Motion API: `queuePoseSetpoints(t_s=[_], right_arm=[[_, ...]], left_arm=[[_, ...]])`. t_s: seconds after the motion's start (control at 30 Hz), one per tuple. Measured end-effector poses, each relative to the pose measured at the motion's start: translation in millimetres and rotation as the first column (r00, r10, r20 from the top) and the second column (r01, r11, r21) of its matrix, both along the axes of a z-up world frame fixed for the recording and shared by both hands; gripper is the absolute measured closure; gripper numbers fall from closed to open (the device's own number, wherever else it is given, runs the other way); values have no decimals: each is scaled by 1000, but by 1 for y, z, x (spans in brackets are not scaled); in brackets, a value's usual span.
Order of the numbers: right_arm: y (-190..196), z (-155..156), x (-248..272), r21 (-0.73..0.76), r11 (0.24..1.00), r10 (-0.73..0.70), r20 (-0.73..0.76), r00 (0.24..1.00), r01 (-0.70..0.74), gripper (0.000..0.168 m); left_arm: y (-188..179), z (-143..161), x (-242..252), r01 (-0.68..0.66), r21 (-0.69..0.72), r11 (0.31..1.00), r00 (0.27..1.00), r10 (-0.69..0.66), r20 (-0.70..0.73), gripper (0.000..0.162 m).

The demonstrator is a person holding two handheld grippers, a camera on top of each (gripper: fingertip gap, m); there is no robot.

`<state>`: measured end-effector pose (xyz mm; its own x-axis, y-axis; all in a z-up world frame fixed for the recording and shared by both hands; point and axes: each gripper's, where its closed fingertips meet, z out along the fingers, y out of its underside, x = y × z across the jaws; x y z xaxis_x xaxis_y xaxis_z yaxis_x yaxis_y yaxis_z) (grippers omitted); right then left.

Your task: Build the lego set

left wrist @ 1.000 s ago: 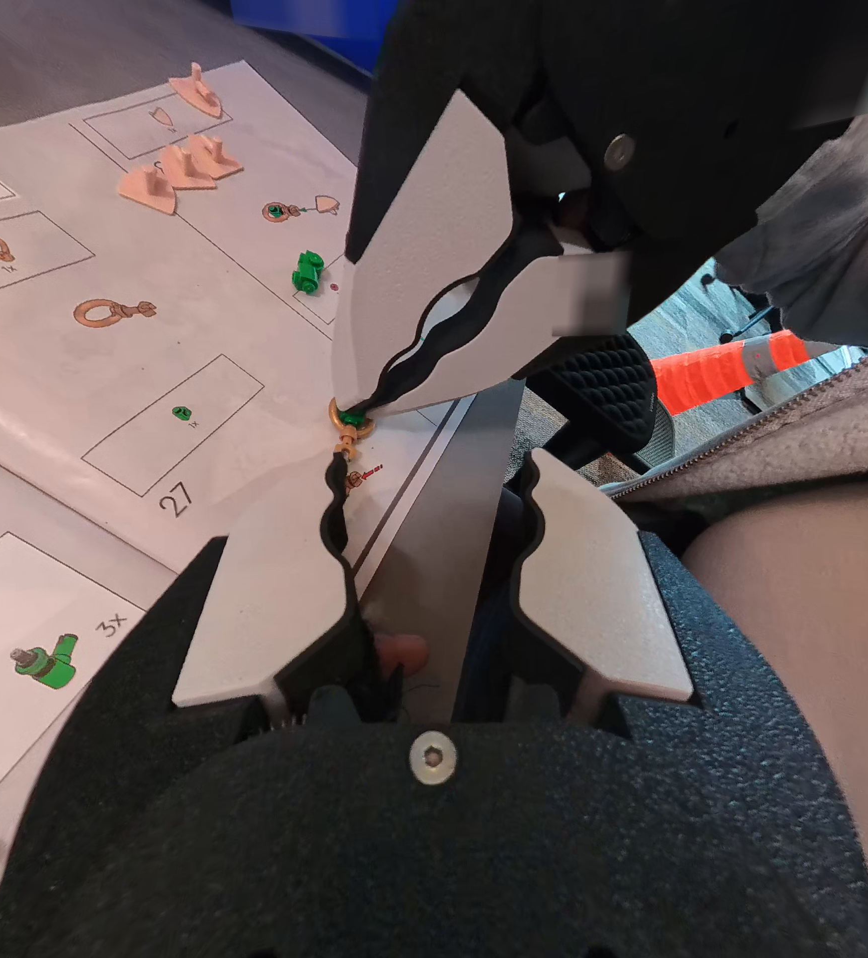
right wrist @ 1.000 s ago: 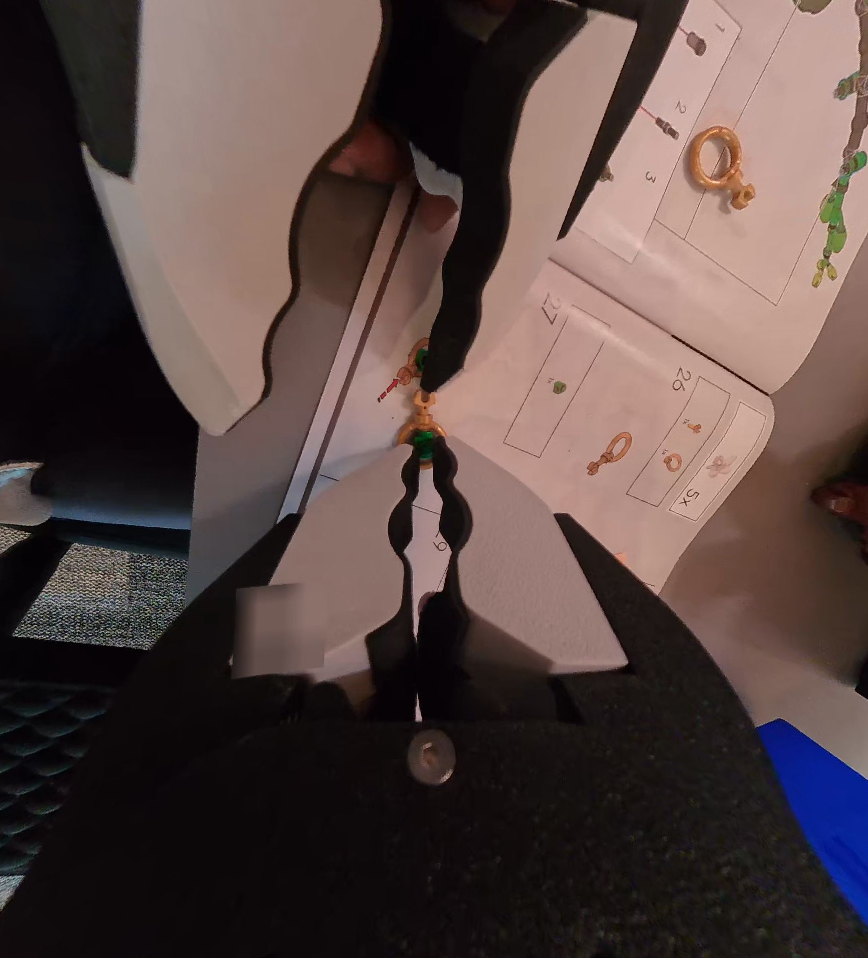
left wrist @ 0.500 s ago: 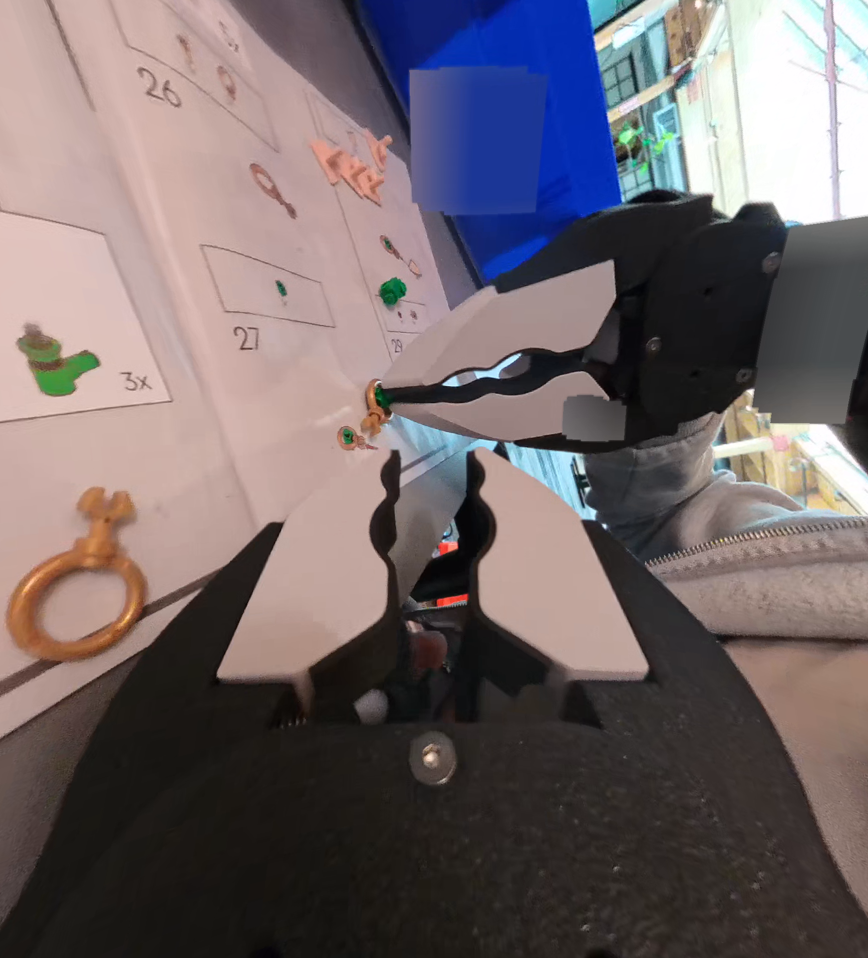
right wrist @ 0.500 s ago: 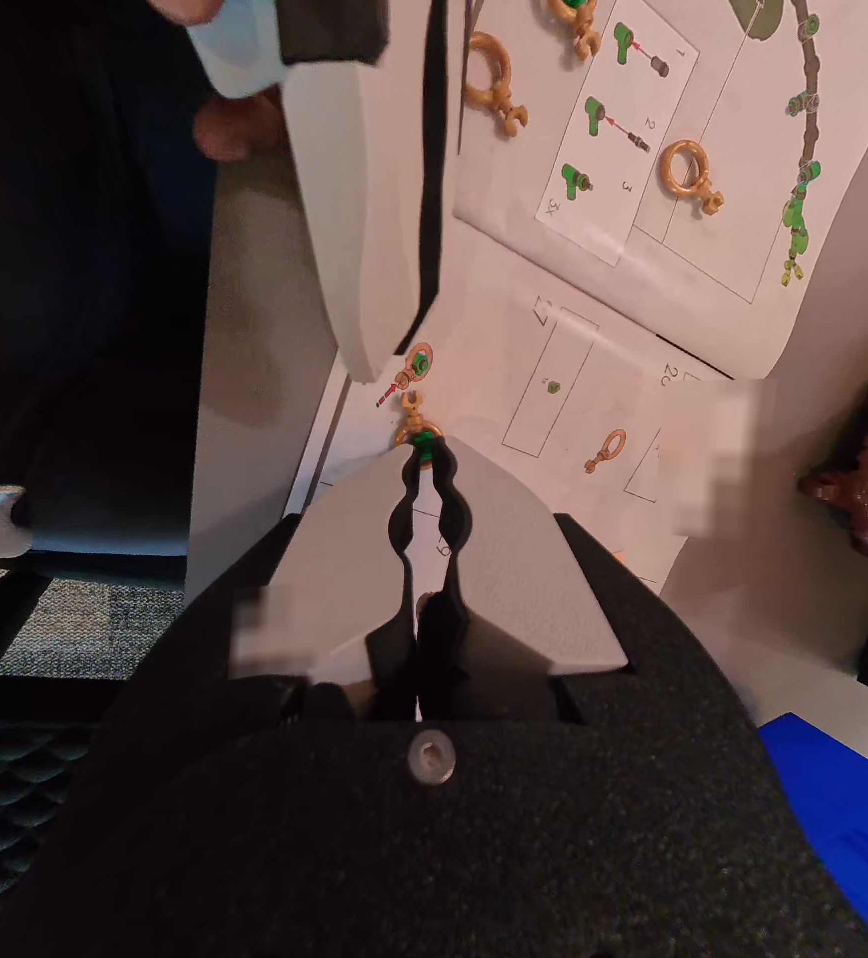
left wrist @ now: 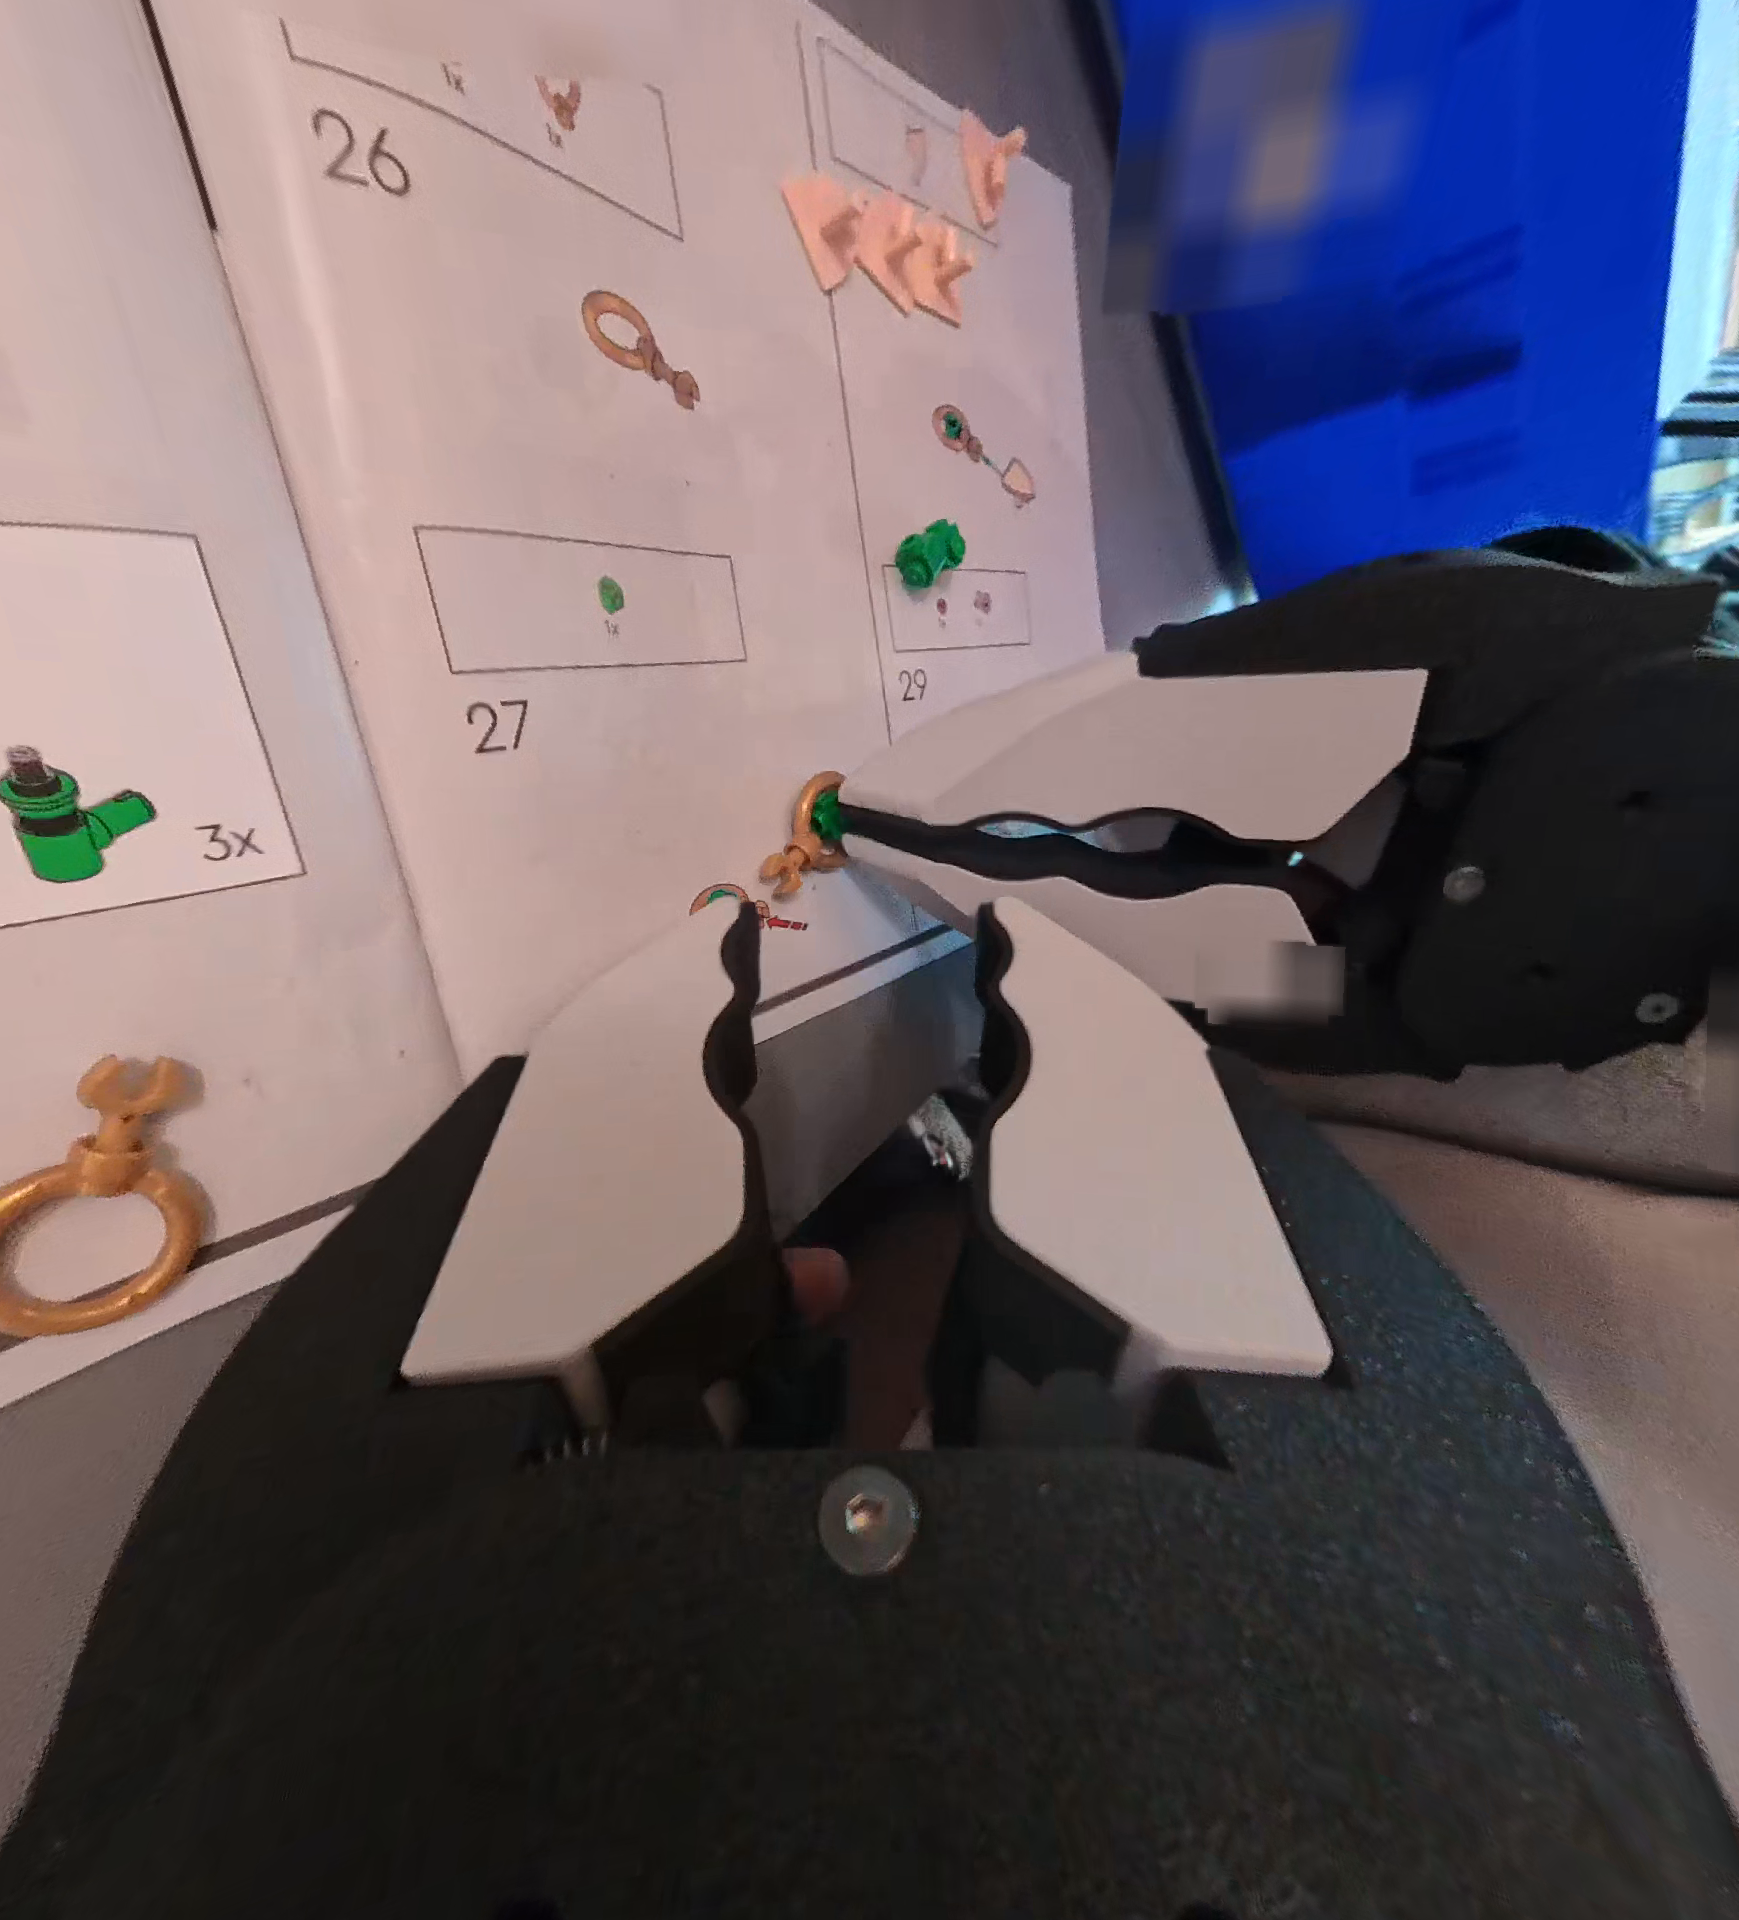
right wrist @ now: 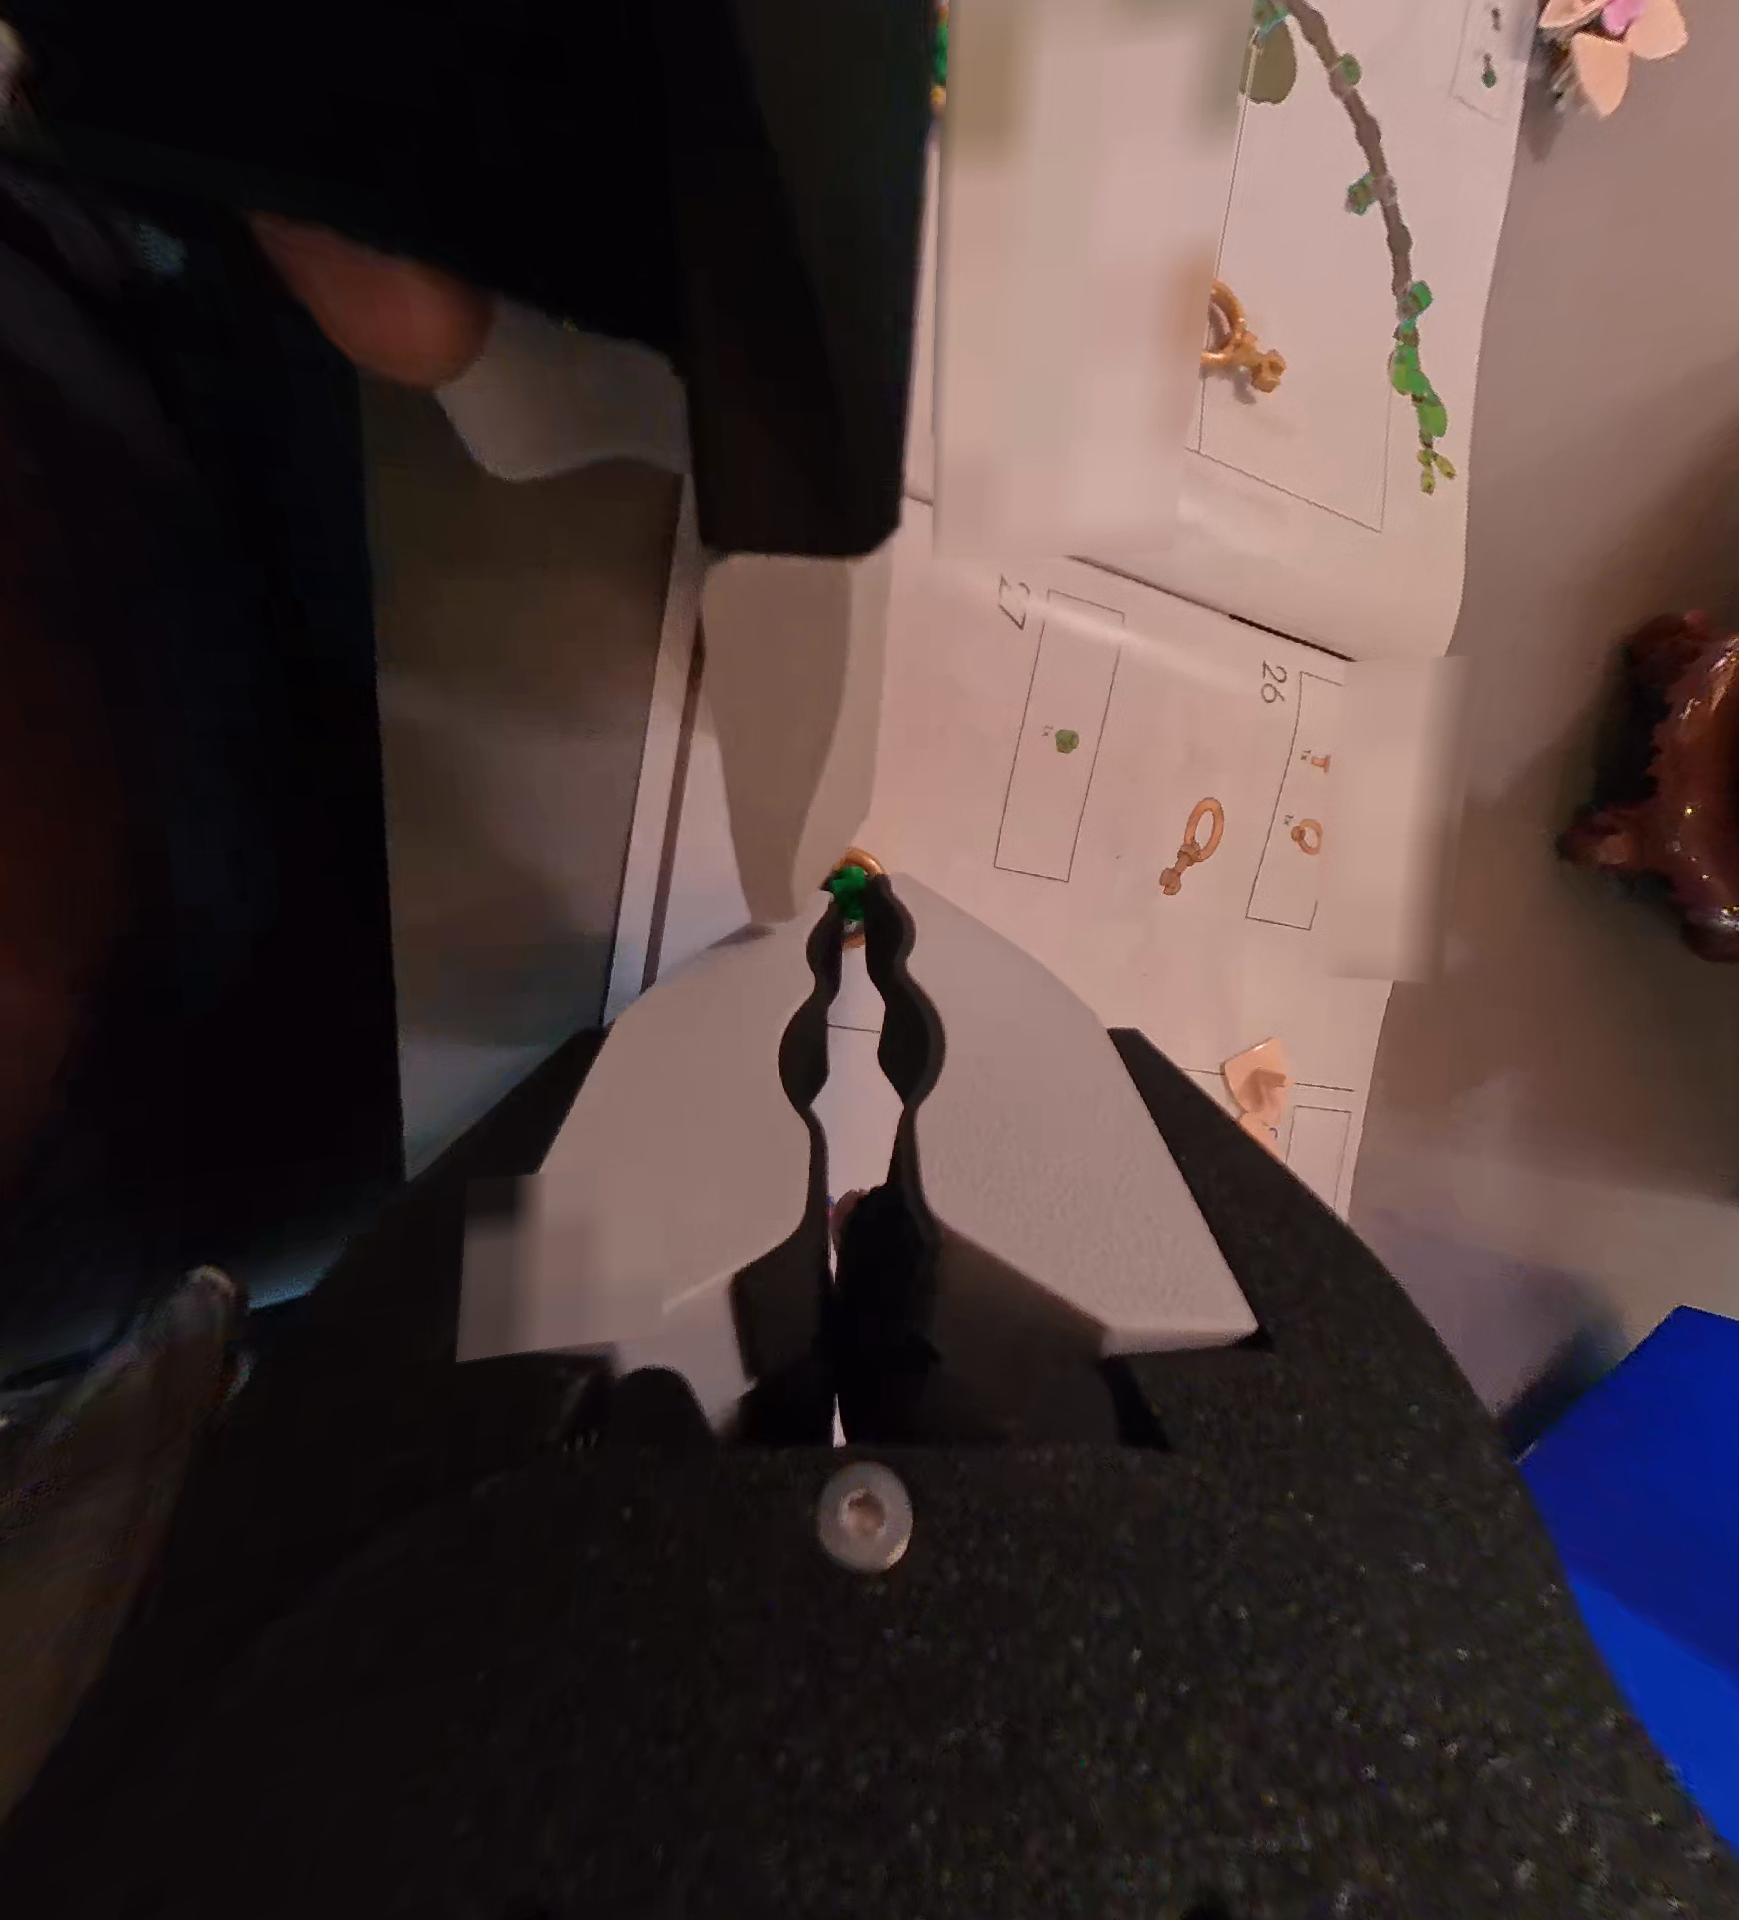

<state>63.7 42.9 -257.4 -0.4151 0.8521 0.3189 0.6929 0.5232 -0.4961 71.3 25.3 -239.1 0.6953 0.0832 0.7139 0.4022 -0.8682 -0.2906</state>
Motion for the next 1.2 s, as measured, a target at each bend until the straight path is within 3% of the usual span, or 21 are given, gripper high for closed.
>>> queuePoseSetpoints(t_s=[0.27, 0.43, 0.53, 0.77, 0.87, 1.2], right_arm=[[-1, 0, -1, -149, 989, -36, -77, 996, 24, 164], [-2, 0, -1, -137, 991, -26, -115, 993, 10, 164], [-2, 0, -1, -208, 978, -47, -131, 990, 19, 164], [-6, 0, 6, -390, 920, 27, -14, 1000, -30, 165], [-5, -1, 7, -390, 919, 61, 19, 998, -49, 165], [-18, -5, 7, -456, 889, -19, 32, 999, 31, 168]], left_arm=[[6, -2, 0, -86, -101, 991, 994, 93, 65, 129], [7, -2, 0, -106, -116, 988, 988, 117, 97, 129], [7, -2, 0, -99, -102, 990, 989, 110, 103, 129], [10, 1, 3, -85, -37, 996, 989, 88, 116, 125], [10, 1, 4, -73, -19, 997, 990, 75, 116, 125], [8, 0, 7, -11, 2, 1000, 991, 10, 133, 130]])
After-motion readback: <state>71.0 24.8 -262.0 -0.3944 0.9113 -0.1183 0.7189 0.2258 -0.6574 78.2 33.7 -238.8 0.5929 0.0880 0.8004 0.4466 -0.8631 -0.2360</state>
